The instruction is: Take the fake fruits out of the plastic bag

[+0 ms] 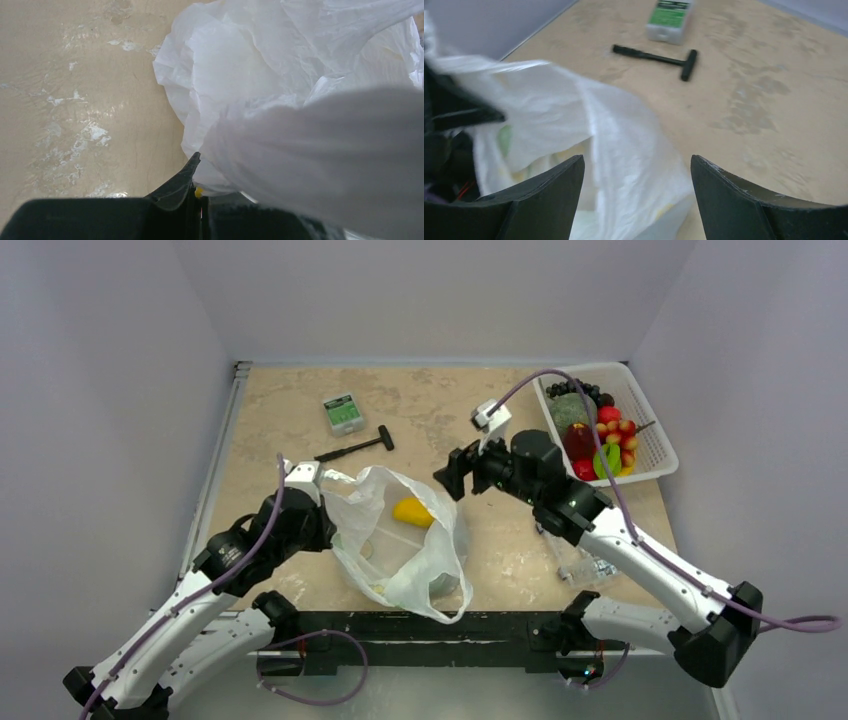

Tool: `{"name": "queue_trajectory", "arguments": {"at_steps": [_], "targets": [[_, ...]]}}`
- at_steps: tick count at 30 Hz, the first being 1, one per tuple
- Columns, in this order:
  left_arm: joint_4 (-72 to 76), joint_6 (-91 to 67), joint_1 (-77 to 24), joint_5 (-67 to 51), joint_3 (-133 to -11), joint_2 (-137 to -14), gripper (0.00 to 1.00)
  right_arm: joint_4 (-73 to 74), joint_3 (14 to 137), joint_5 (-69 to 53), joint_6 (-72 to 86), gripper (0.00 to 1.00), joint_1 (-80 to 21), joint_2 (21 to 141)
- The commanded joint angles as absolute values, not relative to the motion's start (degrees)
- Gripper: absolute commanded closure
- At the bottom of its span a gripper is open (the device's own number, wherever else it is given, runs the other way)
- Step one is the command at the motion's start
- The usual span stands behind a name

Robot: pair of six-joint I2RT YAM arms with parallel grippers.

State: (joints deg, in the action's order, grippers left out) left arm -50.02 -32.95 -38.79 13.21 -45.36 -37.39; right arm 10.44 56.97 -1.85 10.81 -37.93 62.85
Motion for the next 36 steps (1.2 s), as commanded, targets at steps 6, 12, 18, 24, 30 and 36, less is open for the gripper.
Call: {"name": "queue_trajectory", "arguments": {"at_steps": [6,12,18,24,30,36], "targets": [[-48.5,-40.6,-39.1,13.4,-42.2,-36.2,1.0,12.2,55.4,-2.5,4.1,0.27,-58.7,62.3],[-52.1,-38.3,-39.1,16.0,-45.4,-37.4,1.0,14.3,61.3,10.8,0.3,0.27,-67.3,78.1],[-51.2,-36.3,-39.1,17.2,-44.9,-38.0,1.0,11.2,62.5,25.6,-3.8,0.25,-67.6,89.6],[-50.5,-35.5,-39.1,17.1,-45.0,-39.4,1.0,5.9,63.2,39.2,-10.1,0.21,-67.5,98.3],[-49.8,-35.4,-39.1,17.8,-44.4,-38.5,1.0,2.1,62.3,40.9,-13.1,0.16,-67.0,101.1],[-49.3,-35.4,-39.2,17.3,-44.1,-38.4,1.0,1.3,62.9,39.3,-10.6,0.16,-65.9,104.3]]}}
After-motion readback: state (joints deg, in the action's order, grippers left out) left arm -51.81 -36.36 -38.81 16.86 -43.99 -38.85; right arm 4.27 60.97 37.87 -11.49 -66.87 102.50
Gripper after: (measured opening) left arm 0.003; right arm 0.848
